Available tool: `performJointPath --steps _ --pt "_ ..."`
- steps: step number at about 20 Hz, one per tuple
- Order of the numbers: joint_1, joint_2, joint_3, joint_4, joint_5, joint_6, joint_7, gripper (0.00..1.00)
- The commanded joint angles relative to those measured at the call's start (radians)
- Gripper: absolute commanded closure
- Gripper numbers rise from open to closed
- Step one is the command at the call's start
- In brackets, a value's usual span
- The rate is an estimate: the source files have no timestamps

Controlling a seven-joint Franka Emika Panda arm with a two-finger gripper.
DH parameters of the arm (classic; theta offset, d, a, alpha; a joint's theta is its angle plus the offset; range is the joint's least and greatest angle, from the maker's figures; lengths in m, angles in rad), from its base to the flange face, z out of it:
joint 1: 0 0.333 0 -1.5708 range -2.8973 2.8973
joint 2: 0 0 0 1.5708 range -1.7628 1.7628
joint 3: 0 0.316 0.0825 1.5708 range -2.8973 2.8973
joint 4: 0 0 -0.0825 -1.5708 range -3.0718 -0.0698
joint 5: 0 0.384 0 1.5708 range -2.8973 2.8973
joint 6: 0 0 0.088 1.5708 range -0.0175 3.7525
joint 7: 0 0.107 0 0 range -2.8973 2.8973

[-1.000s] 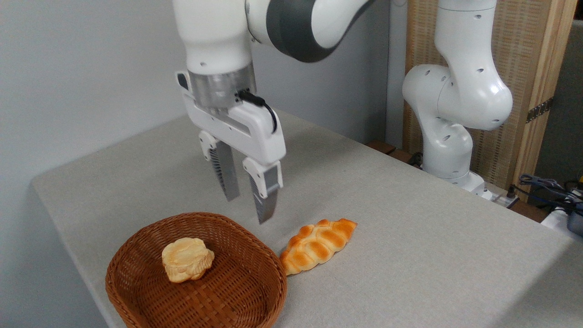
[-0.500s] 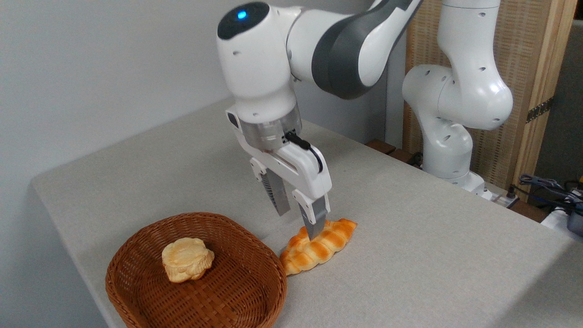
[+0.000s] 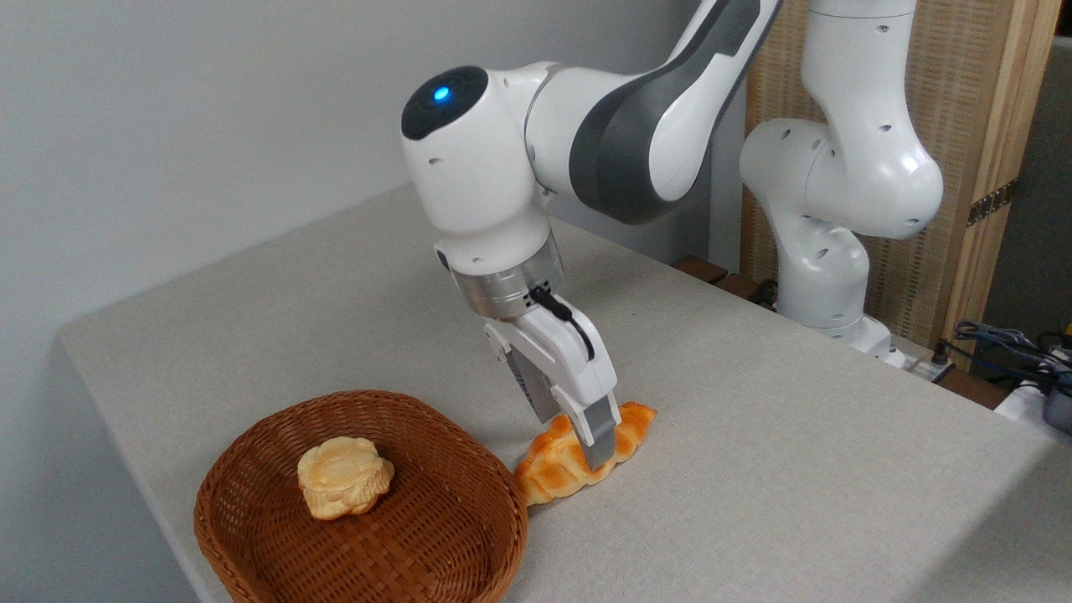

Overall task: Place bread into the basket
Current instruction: 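Move the open gripper over the braided roll and lower onto it, then close the gripper around the middle of the braided roll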

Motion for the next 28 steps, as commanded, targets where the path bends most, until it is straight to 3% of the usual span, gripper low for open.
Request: performJointPath --steps 1,5,6,9,10,25,28 --pt "-0.006 0.017 0.004 -0.002 0.015 0.026 0.014 0.0" --pt "-0.006 0.024 0.004 -0.002 0.014 0.027 0.014 0.0" --pt "-0.006 0.024 0.004 -0.001 0.014 0.03 0.014 0.08" --pt "-0.006 0.023 0.003 -0.001 0.014 0.03 0.014 0.58" --pt "-0.006 0.021 0.003 0.001 0.014 0.029 0.014 0.61" --pt "-0.006 0.015 0.003 0.001 0.014 0.012 0.014 0.59" --pt "-0.007 -0.009 0.0 0.015 0.014 -0.051 0.015 0.58"
